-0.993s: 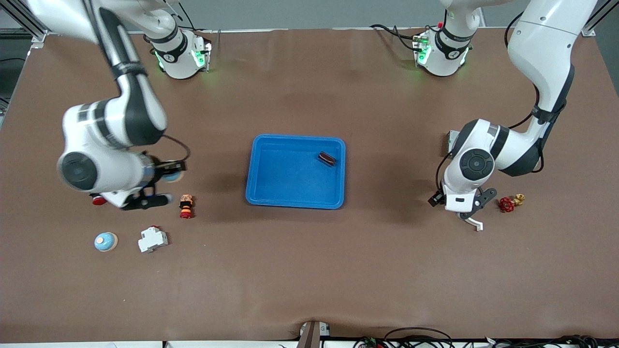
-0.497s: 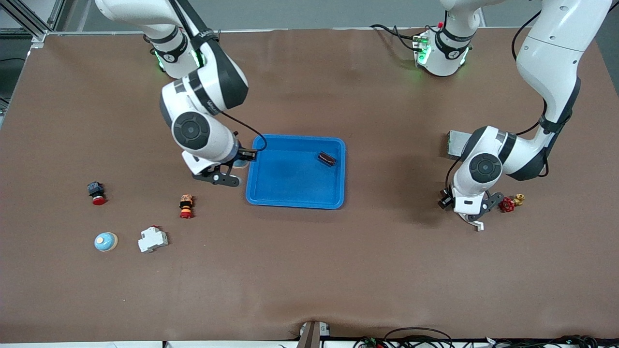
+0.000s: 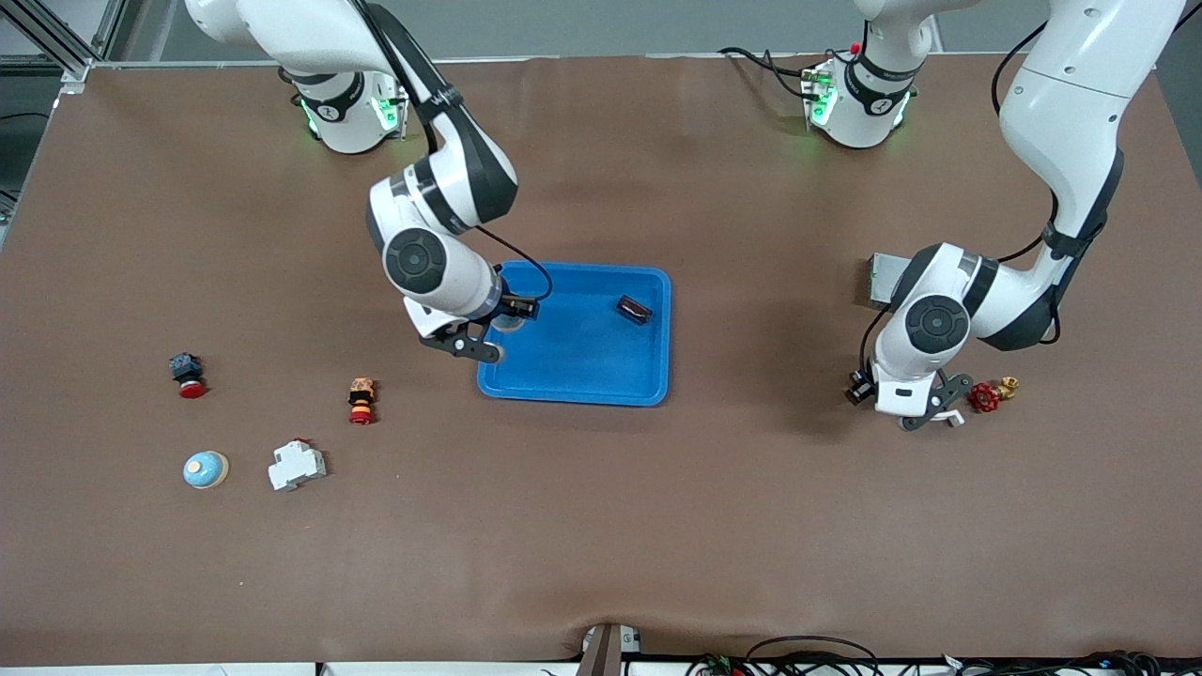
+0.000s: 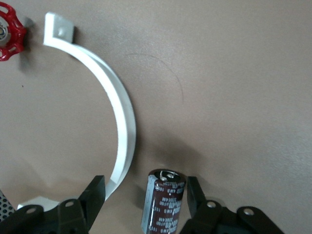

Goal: Place electrolytic capacitor and blue bell in tray
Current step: 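Grasp the second capacitor with the left gripper while the right gripper carries the bell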

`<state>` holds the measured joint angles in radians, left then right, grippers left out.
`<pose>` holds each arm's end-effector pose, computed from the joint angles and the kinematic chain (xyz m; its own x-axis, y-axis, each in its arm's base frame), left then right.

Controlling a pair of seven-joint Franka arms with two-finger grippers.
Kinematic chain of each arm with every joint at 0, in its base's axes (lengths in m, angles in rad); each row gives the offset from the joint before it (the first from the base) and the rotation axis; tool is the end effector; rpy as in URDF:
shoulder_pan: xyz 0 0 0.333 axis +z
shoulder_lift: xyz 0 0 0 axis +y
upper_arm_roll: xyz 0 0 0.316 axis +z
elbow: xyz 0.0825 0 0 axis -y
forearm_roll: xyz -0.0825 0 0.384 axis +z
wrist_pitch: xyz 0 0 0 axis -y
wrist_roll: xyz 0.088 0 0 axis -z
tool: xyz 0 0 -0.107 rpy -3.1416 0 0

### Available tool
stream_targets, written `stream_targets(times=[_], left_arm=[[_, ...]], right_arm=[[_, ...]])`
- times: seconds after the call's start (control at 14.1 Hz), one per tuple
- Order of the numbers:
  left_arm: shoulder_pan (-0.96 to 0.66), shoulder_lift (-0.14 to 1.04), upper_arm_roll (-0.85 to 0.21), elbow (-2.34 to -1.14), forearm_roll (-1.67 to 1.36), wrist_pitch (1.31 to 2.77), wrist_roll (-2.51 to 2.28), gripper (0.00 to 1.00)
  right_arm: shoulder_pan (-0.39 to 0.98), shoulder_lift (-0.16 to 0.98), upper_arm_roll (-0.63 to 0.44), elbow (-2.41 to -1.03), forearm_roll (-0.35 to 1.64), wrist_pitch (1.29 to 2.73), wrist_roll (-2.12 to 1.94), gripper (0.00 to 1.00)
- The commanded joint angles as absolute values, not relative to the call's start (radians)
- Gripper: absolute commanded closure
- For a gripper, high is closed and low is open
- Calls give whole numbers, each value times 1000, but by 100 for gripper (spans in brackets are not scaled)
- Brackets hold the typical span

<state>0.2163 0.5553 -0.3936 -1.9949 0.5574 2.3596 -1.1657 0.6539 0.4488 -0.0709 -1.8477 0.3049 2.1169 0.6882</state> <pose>0.5853 -0.0956 0.1869 0.8241 0.5624 0.0672 0.5645 -0.8059 -0.1785 0.5106 0.3561 0.2696 0.9253 -0.2650 -0.2714 -0.2832 -0.9586 -0.0297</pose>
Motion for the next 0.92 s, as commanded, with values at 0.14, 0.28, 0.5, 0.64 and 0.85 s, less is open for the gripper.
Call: stream_targets(times=[0.14, 0.28, 0.5, 0.64, 0.85], left_arm=[[215, 523, -420, -2002, 554, 2342, -1199, 24], [204, 534, -425, -2000, 554, 2342, -1244, 24], [199, 552, -425, -2006, 555, 2342, -1246, 26], [202, 554, -425, -2011, 558, 2342, -1244, 28], [213, 560, -423, -2014, 564, 2342, -1239, 43]], right_arm=[[696, 511, -83, -1847, 327, 2164, 701, 87], [712, 528, -81, -1847, 328, 2166, 701, 86], [712, 551, -81, -1847, 354, 2169, 699, 86], [719, 564, -81, -1847, 356, 2193, 696, 86], [732, 594, -81, -1847, 380, 2223, 693, 86]])
